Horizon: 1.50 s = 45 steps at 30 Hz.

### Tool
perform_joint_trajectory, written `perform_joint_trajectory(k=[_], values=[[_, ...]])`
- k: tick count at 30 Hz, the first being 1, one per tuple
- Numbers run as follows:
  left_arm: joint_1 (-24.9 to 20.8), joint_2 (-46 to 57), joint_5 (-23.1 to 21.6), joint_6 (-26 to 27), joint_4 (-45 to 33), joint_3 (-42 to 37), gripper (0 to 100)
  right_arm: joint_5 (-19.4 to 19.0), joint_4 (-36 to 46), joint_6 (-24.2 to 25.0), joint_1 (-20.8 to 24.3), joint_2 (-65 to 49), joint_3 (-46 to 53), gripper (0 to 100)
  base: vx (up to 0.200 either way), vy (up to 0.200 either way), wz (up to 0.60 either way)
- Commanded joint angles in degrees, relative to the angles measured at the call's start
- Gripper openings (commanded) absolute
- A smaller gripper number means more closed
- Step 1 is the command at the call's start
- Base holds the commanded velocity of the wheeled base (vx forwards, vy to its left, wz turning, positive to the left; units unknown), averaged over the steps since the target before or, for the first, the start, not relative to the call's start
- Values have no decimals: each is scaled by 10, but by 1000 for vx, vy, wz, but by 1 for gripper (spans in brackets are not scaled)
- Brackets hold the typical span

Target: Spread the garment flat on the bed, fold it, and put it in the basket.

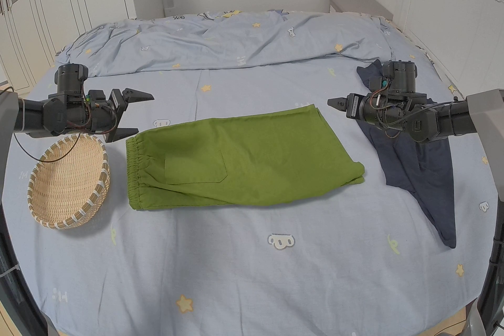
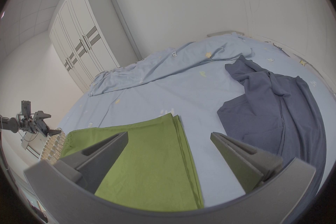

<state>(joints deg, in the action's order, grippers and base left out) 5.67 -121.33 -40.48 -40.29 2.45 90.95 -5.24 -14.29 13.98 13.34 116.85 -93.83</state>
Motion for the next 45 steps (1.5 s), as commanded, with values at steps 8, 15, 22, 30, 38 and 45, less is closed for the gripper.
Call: perform_joint_trajectory(k=[8, 15, 22, 30, 38, 45], values=[[3, 150, 45, 25, 98, -287, 100, -8, 93, 8, -17, -137, 141, 100, 0, 0, 0], [1, 142, 54, 43, 99, -300, 100, -9, 93, -1, -40, -179, 196, 100, 0, 0, 0], [-9, 91, 126, 97, 100, -298, 100, -10, 95, 0, -60, -203, 219, 100, 0, 0, 0], [-18, 30, 138, 93, 114, -281, 100, -10, 95, 0, -60, -198, 220, 100, 0, 0, 0], [-27, 6, 138, 91, 134, -277, 100, -10, 95, 0, -60, -195, 220, 100, 0, 0, 0], [-29, 7, 138, 71, 138, -271, 100, -10, 94, -1, -60, -190, 220, 100, 0, 0, 0]])
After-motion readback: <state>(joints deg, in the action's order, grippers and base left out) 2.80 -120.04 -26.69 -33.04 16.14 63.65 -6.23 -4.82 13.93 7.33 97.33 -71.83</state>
